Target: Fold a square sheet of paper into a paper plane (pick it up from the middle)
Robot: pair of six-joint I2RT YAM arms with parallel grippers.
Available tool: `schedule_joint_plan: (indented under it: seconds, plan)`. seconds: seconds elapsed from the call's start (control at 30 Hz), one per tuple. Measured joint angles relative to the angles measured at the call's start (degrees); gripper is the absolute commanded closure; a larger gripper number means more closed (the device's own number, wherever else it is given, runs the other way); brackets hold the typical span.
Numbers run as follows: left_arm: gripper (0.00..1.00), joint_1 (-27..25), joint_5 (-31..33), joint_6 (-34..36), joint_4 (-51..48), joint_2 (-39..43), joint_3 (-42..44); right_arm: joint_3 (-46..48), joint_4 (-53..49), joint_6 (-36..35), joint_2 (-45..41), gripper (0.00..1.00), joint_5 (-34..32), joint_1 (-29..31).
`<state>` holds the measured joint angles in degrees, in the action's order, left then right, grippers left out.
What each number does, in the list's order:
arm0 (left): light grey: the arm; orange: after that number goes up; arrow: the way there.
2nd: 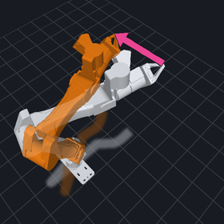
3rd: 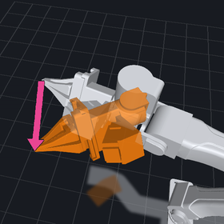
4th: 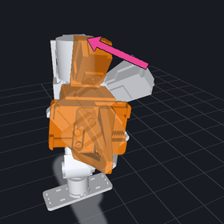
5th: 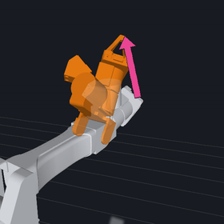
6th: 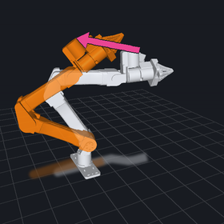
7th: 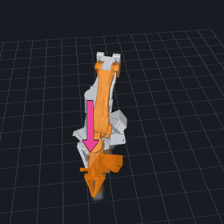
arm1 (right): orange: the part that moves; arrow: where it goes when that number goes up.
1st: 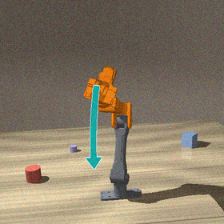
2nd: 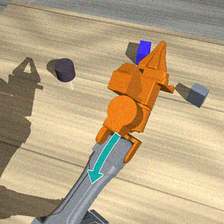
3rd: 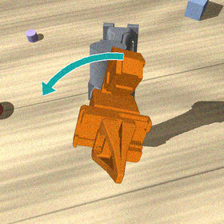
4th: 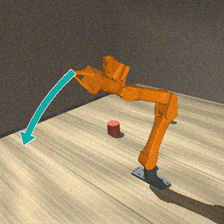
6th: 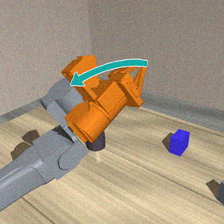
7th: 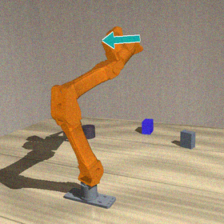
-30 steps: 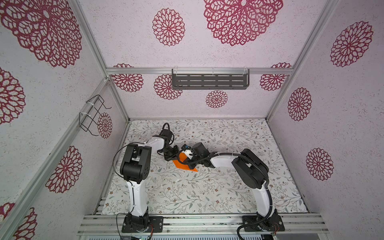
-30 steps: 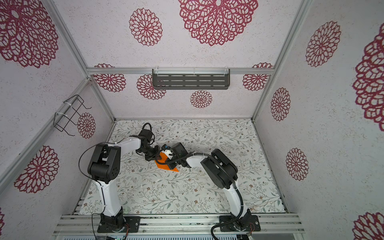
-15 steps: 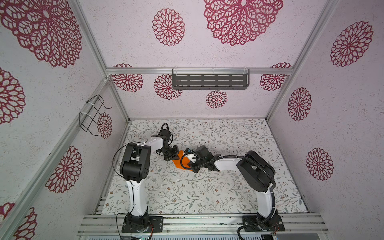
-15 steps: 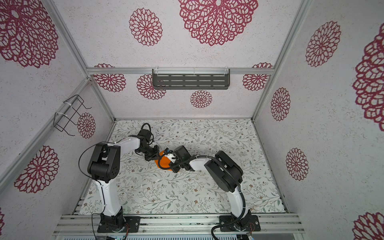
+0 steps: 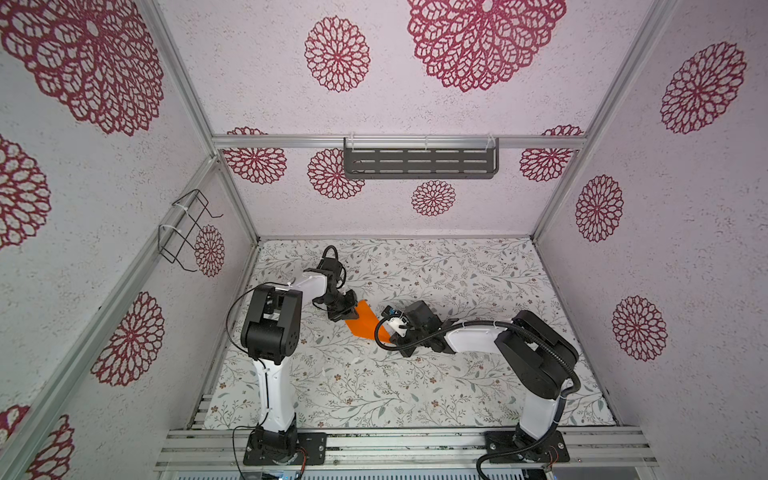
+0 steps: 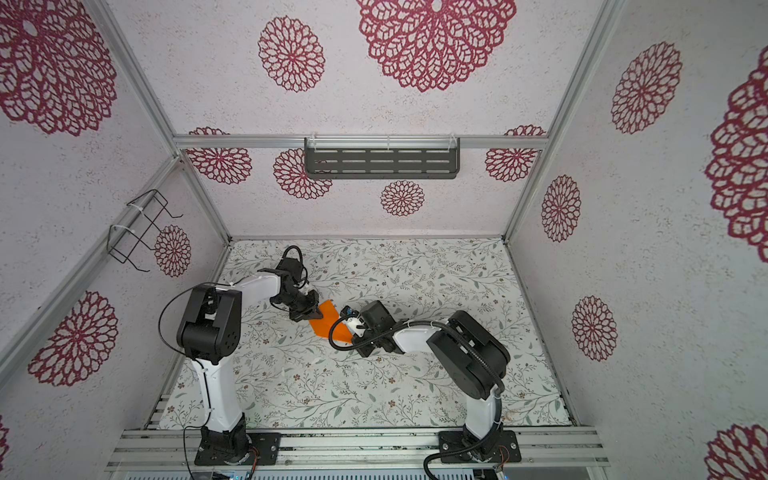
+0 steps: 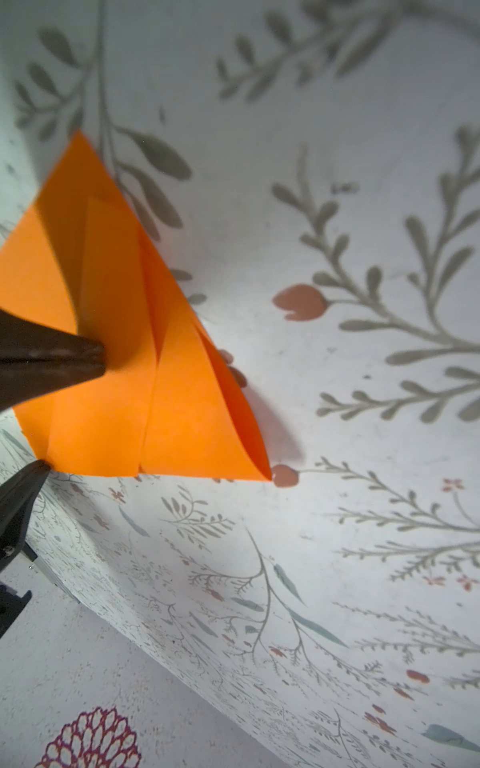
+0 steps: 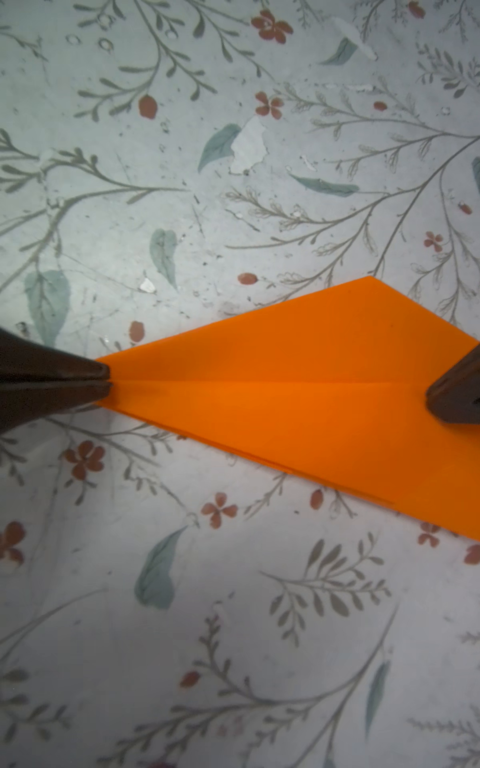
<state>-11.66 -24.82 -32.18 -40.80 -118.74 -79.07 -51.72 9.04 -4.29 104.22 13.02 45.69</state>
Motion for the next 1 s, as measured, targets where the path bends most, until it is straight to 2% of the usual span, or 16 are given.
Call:
schedule_joint_plan:
  seconds: [0.07,0.23,0.37,0.47,0.6,0.73,0.87,1.0]
  plan:
    - [0.91,0.0,0.1,0.0,-0.7,0.0,-0.6,2.0,0.0,1.9,-1.8,0.92,0.1,-0.6]
    - [0.77,-0.2,-1.4,-1.7,0.3,1.2,-1.7,4.4,2.9,8.4,-5.9,0.79,0.2,-2.1]
    - [0.65,-0.4,-1.9,-5.4,5.0,9.5,2.7,4.4,7.3,14.8,-8.4,0.66,-0.1,-2.8]
    - [0.59,-0.6,-0.9,-8.5,9.2,18.0,8.3,4.1,9.7,18.7,-8.8,0.65,-0.1,-3.3]
    - [0.54,-1.1,-0.4,-12.9,16.6,24.7,16.6,3.0,10.0,22.1,-8.3,0.64,0.4,-4.2]
    - [0.5,-3.2,-0.6,-17.0,24.3,24.0,23.3,1.0,10.1,23.5,-6.6,0.62,0.8,-4.6]
    - [0.5,-5.6,-0.9,-19.6,29.2,20.1,24.9,0.7,10.2,24.5,-5.5,0.6,0.8,-4.8]
    - [0.56,-6.5,-1.9,-21.5,34.6,16.6,24.9,0.7,10.4,25.5,-5.4,0.6,0.9,-5.3]
